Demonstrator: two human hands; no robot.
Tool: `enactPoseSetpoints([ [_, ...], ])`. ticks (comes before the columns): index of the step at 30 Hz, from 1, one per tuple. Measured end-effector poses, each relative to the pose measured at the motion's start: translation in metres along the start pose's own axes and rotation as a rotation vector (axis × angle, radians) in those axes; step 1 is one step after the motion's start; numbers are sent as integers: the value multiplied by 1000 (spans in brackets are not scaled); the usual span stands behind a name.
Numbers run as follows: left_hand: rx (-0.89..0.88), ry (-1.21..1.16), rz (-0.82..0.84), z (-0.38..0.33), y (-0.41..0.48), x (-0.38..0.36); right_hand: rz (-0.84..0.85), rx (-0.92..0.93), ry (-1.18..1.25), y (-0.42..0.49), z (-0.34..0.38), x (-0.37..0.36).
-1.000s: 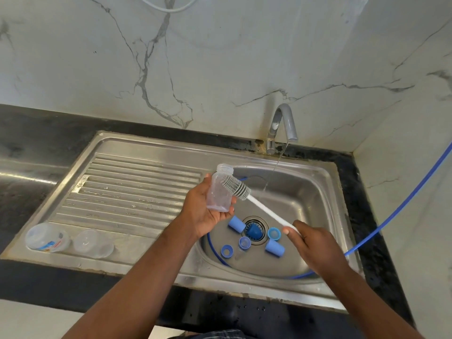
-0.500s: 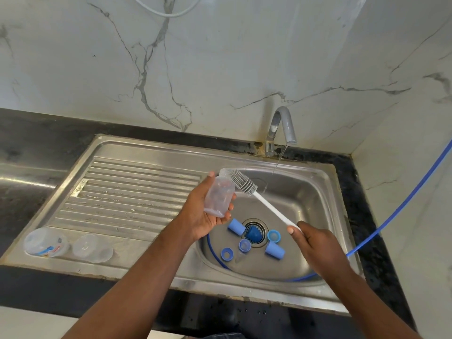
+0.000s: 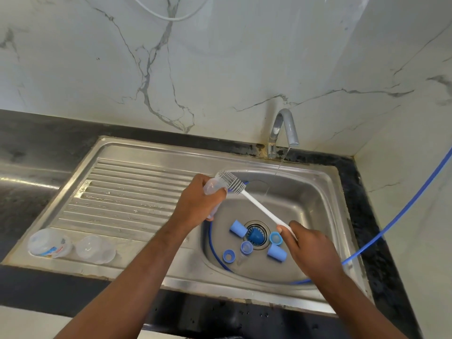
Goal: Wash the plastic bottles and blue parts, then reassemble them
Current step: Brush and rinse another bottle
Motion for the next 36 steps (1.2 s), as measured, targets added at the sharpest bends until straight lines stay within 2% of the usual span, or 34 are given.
enactPoseSetpoints([
  [6, -14, 181, -93, 3, -9, 4, 1, -12, -1, -2, 9, -1],
  [11, -2, 91, -209, -3, -11, 20, 18, -41, -3, -3, 11, -1],
  [15, -20, 172, -123, -1, -12, 5, 12, -26, 32, -1, 18, 4],
  [19, -25, 137, -183, -5, -13, 17, 13, -28, 30, -4, 13, 1],
  [23, 4, 160, -116, 2, -14, 6, -3, -19, 19, -4, 11, 3],
  [27, 22, 24, -98, 6, -12, -3, -11, 3, 36, 4, 17, 1],
  [30, 42, -113, -37, 5, -14, -9, -17, -14, 28, -5, -7, -1],
  [36, 119, -426, 95, 1, -23, -33, -65, 60, 74, 11, 6, 5],
])
Point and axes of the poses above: each hand's wrist, its own y-axis towards the middle knuckle, its own x-axis out of the back of the hand, z = x × y, the point moved 10 cm from there along y, towards the middle knuckle, and after that the axes turned 1 degree about -x, right-handed, at the moved point
